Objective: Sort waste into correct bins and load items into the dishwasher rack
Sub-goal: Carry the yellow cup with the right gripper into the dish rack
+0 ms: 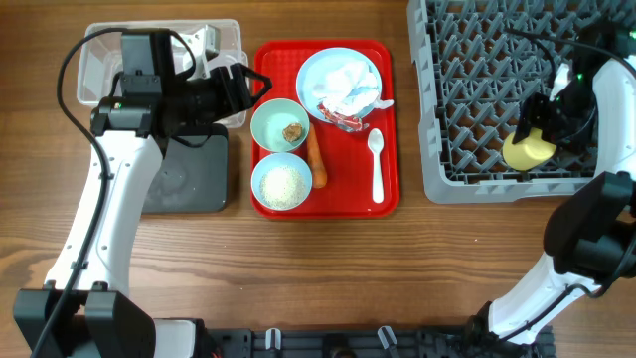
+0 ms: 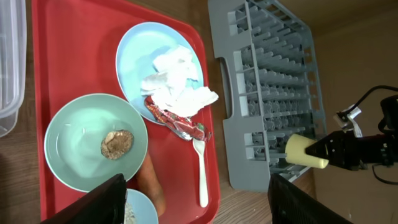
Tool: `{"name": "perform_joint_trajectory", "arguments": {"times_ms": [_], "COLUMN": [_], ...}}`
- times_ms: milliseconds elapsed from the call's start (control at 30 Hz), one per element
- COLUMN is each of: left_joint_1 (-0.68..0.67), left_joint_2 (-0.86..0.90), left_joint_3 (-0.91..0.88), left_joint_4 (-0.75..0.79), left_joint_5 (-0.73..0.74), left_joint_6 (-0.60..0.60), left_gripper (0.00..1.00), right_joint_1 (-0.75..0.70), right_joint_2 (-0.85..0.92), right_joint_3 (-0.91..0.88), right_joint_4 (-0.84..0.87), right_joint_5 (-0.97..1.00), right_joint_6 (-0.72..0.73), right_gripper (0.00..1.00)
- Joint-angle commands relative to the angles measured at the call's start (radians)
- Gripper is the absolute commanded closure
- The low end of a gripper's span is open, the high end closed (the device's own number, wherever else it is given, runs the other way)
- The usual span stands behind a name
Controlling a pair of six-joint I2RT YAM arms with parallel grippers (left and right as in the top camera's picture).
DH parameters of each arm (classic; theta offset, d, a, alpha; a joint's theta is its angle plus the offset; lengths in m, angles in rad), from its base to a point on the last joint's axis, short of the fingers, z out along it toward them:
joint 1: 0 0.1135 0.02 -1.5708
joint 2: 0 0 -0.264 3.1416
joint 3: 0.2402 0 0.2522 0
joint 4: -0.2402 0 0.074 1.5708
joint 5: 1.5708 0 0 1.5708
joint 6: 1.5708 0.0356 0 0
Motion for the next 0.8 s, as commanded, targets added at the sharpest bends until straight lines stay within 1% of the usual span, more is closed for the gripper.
{"name": "perform_joint_trajectory", "arguments": {"times_ms": [0, 33, 67, 100, 133, 200, 333, 467, 600, 667, 700, 767], "left_joint_1": [0.003, 0.003, 0.003, 0.003, 0.003, 0.003, 0.003, 0.002, 0.002, -0.011, -0.03, -0.061], "left_joint_2": [0.009, 0.009, 0.009, 0.009, 0.009, 0.009, 0.009, 0.009, 0.009, 0.009, 0.009, 0.009], "left_joint_3": [0.006, 0.006, 0.006, 0.006, 0.006, 0.006, 0.006, 0.006, 0.006, 0.006, 0.006, 0.006], "left_joint_4": [0.0, 0.0, 0.0, 0.0, 0.0, 0.0, 0.0, -0.01, -0.019, -0.022, -0.027, -0.042], "left_joint_5": [-0.01, -0.01, -0.01, -0.01, -0.013, -0.018, -0.021, -0.022, -0.025, -0.025, -0.026, -0.069], "left_joint_6": [0.016, 0.016, 0.016, 0.016, 0.016, 0.016, 0.016, 0.017, 0.017, 0.057, 0.105, 0.126], "left_gripper": [0.27, 0.26, 0.25, 0.25, 0.24, 0.24, 0.23, 0.23, 0.22, 0.22, 0.22, 0.22], "right_joint_1": [-0.001, 0.0, 0.0, 0.0, -0.001, -0.001, 0.0, 0.003, 0.029, 0.069, 0.1, 0.151], "right_joint_2": [0.005, 0.006, 0.006, 0.006, 0.006, 0.006, 0.004, -0.001, -0.021, -0.04, -0.052, -0.056], "right_joint_3": [-0.045, -0.051, -0.051, -0.051, -0.05, -0.036, 0.051, 0.196, 0.264, 0.284, 0.284, 0.284], "right_joint_4": [0.045, 0.052, 0.056, 0.062, 0.064, 0.063, 0.058, -0.001, -0.034, -0.035, -0.031, -0.024], "right_joint_5": [-0.016, -0.016, -0.016, -0.016, -0.016, -0.037, -0.147, -0.224, -0.314, -0.347, -0.378, -0.424], "right_joint_6": [-0.011, -0.011, -0.011, -0.011, -0.011, -0.012, -0.041, -0.074, -0.139, -0.154, -0.174, -0.196], "right_gripper": [0.44, 0.34, 0.29, 0.2, 0.14, 0.09, 0.07, 0.07, 0.07, 0.06, 0.06, 0.06]}}
